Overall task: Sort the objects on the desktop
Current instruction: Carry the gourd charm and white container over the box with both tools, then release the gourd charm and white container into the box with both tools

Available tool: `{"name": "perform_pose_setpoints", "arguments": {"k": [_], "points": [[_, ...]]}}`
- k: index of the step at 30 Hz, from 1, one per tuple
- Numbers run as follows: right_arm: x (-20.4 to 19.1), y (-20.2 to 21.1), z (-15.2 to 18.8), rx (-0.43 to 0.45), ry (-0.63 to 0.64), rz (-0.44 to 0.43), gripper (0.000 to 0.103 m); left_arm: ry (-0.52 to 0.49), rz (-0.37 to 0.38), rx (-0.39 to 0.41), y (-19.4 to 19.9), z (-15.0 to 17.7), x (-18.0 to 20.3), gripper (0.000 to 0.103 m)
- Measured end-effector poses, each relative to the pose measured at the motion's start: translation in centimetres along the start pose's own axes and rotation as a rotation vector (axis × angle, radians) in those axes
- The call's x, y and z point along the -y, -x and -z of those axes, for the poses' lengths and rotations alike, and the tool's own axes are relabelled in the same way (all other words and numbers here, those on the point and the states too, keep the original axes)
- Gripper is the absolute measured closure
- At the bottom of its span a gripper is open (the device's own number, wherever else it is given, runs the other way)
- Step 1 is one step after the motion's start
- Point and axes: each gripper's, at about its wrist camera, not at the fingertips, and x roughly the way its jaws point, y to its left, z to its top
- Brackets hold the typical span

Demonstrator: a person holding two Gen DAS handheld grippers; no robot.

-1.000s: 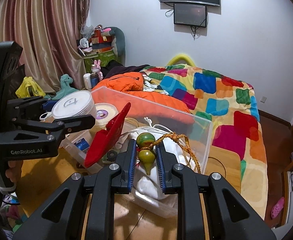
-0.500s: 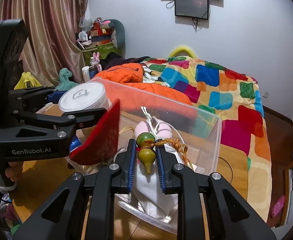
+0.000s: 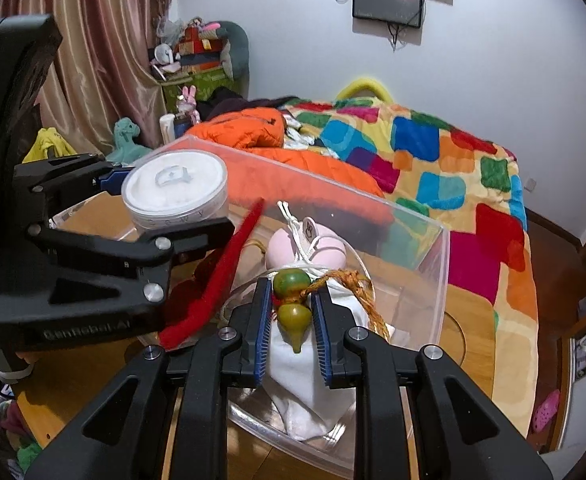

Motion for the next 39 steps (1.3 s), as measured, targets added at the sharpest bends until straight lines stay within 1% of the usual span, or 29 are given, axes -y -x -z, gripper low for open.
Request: {"name": "perform_pose_setpoints", "arguments": {"k": [2,3,5,6,7,9,11,12,14,17,21,23,28,31,39], "points": [[0.3,-0.2,-0.2,-0.026,-0.012,0.012,0.073,0.0,-0.008,0.004,0.0,0.0,0.0,0.037],[0.5,-0.2,-0.2,-0.031,-0.017,0.017,0.07,0.004,-0.005,0.004,0.0,0.0,-0.1,0.036],[0.8,0.0,-0.2,-0.042,-0.036,0.033,0.054,0.011,-0.003,0.0,0.0,0.0,-0.3,0.032],[1.1,0.0,-0.1,-0.048,-0.052,0.033,0.049,0.016,-0.004,0.0,0.1,0.0,-0.5,0.031],[1.4,0.1,-0.1,-0.054,-0.07,0.024,0.04,0.019,-0.004,0.001,0.1,0.0,-0.5,0.03],[1.6,0.5,0.1,-0.044,-0.091,-0.022,0.036,0.027,-0.012,0.005,0.3,0.0,-0.7,0.029],[1.5,0.7,0.3,-0.041,-0.084,-0.014,0.032,0.031,-0.014,0.008,0.5,0.0,-0.9,0.027],[1.2,0.7,0.4,-0.042,-0.073,-0.003,0.031,0.033,-0.014,0.009,0.5,0.1,-1.0,0.026],[0.9,0.9,0.5,-0.036,-0.063,0.014,0.03,0.034,-0.017,0.017,0.9,0.1,-1.0,0.022],[0.7,1.6,0.5,-0.027,-0.063,-0.006,0.03,0.032,-0.026,0.035,1.6,0.1,-1.2,0.019],[0.3,2.4,0.6,-0.014,-0.053,0.007,0.03,0.033,-0.027,0.048,2.3,0.2,-1.3,0.016],[0.1,2.8,0.6,-0.012,-0.051,0.01,0.03,0.034,-0.026,0.052,2.6,0.3,-1.4,0.013],[-0.1,3.8,0.8,-0.001,-0.047,0.024,0.028,0.033,-0.022,0.06,3.4,0.6,-1.4,0.011],[-0.3,4.4,0.9,0.01,-0.047,0.037,0.019,0.037,-0.018,0.063,3.8,0.9,-1.4,0.009],[-0.8,6.3,1.5,0.038,-0.043,0.076,0.018,0.055,-0.012,0.056,4.7,1.9,-1.7,0.007]]}}
